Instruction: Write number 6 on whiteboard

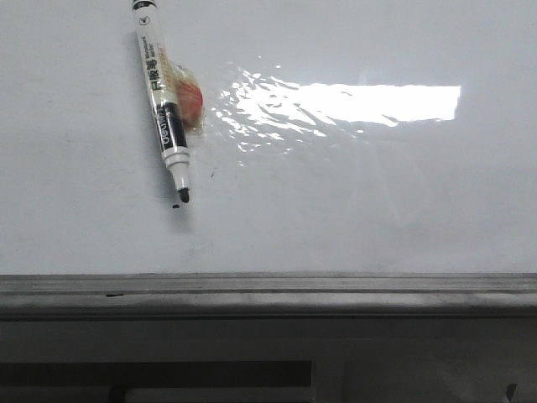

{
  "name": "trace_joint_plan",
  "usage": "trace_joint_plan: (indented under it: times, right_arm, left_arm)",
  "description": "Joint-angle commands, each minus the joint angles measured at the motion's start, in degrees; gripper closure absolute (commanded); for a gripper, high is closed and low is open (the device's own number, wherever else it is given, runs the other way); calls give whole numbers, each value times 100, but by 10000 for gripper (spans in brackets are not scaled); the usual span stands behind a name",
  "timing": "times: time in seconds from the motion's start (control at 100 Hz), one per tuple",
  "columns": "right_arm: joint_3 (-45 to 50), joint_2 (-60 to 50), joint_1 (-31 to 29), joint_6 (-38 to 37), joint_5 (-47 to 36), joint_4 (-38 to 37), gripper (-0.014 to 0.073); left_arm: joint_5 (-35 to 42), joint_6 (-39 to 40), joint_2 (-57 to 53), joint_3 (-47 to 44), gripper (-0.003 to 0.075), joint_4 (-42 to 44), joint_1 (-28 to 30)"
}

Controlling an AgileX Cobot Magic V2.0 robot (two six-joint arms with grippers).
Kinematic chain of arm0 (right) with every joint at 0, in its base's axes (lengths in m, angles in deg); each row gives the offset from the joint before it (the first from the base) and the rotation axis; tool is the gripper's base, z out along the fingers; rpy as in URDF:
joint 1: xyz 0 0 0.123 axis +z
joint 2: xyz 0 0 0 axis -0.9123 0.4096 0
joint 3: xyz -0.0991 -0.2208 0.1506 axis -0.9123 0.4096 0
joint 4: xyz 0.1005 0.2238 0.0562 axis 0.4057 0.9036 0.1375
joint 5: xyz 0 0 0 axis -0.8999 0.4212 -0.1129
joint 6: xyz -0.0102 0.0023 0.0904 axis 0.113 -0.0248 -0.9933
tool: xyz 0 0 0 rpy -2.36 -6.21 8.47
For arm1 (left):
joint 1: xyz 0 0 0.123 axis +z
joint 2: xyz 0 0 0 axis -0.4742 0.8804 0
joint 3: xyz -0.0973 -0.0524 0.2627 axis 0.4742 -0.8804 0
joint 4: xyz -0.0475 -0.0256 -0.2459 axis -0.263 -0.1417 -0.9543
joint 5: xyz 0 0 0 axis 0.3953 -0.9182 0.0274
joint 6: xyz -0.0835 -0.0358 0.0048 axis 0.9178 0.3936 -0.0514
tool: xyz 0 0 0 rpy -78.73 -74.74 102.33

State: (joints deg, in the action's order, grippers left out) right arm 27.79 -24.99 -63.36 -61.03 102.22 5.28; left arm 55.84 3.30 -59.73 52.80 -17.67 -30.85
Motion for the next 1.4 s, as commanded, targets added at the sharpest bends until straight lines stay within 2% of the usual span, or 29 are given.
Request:
trace_joint_plan:
  times: [0.0,0.83,1.03,1.15,1.22,1.26,1.34,1.39]
  right_arm:
    - [160,-76,-35,23,-100,-81,657]
    - [160,-76,-35,23,-100,-81,657]
    - [160,-76,-35,23,-565,-81,657]
    - [160,-76,-35,23,-1062,-47,657]
    - [160,-76,-35,23,-1481,317,657]
    - [160,-76,-35,23,-1687,769,657]
    - [160,-76,-35,23,-1992,1422,657]
    - [160,-76,-35,23,-2177,1854,657]
  left_arm:
    - [184,50,-171,-17,739,-65,9]
    - [184,38,-171,-17,739,-13,9]
    - [219,24,-171,-17,739,-8,9]
    - [436,24,-171,-17,739,-629,9]
    - [819,65,-171,-17,739,-1884,9]
    - [958,65,-171,-17,739,-2990,9]
    - [1063,65,-171,-17,739,-4046,9]
    - [1074,65,-171,-17,739,-4244,9]
